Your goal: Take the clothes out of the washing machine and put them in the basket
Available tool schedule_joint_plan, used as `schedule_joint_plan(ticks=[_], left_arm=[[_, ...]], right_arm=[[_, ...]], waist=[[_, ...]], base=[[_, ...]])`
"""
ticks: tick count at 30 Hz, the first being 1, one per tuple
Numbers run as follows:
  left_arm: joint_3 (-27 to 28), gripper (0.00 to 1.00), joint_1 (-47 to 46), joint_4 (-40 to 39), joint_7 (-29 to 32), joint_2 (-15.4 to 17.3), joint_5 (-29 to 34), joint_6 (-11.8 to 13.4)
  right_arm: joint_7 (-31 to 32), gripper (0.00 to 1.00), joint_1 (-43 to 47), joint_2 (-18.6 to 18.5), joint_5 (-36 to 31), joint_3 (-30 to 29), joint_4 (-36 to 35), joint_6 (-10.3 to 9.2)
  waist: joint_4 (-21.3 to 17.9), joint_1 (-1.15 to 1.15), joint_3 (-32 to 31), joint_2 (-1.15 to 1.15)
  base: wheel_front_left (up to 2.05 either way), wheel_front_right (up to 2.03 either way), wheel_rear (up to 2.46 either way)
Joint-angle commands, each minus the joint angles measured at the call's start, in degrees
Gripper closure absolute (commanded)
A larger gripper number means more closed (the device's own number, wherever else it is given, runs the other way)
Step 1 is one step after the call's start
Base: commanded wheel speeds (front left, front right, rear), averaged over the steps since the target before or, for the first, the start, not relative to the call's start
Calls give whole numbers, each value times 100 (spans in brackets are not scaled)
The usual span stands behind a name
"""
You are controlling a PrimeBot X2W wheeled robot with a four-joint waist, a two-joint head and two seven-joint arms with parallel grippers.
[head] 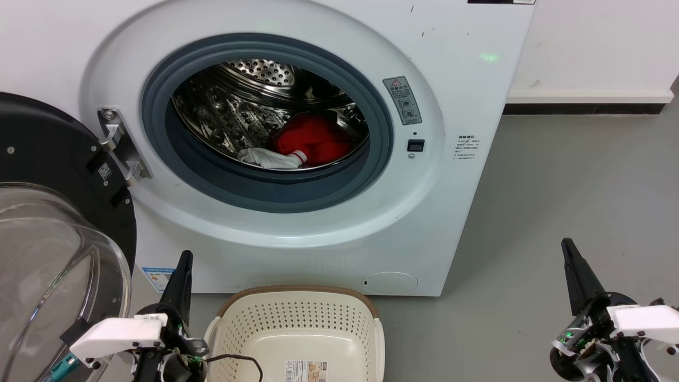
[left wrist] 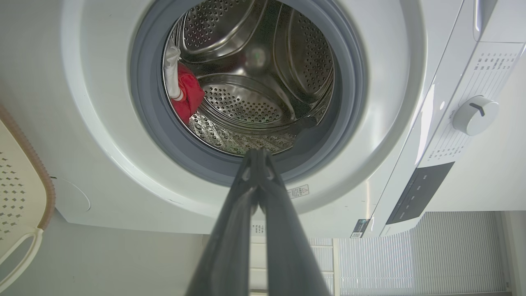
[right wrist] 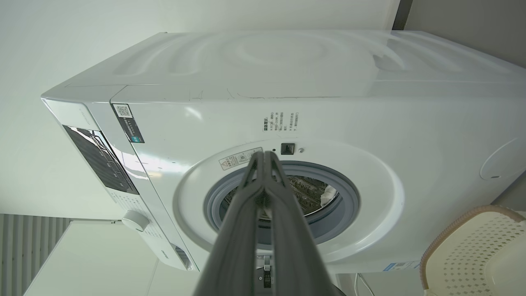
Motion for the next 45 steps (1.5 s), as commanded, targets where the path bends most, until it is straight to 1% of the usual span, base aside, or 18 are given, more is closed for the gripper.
schedule_joint_plan(ticks=[1,28,29,39,42,45], left_arm=[[11,100,-33,-14,9,-8,-12,-26],[11,100,-33,-14,9,-8,-12,-26],[-5,0,8,17,-2,-1,2,1],[-235,0,-64,-14,-288,1,201,-1],[-257,0,-89,-51,-372,3,387,-1],[-290,0,-111,-100,-450,11,719,-2]], right_arm=[[1,100,-76,17,-29,4,6,-2],[0,100,-76,18,-29,4,6,-2],[-3,0,11,0,1,1,13,1],[-289,0,119,1,-256,96,-156,0],[-371,0,144,1,-446,107,-214,0],[-450,0,163,2,-726,120,-274,0]], waist=[[0,0,0,0],[0,0,0,0],[0,0,0,0],[-3,0,2,0],[-2,0,1,0],[0,0,-1,0]], base=[[0,0,0],[0,0,0],[0,0,0],[0,0,0],[0,0,0],[0,0,0]])
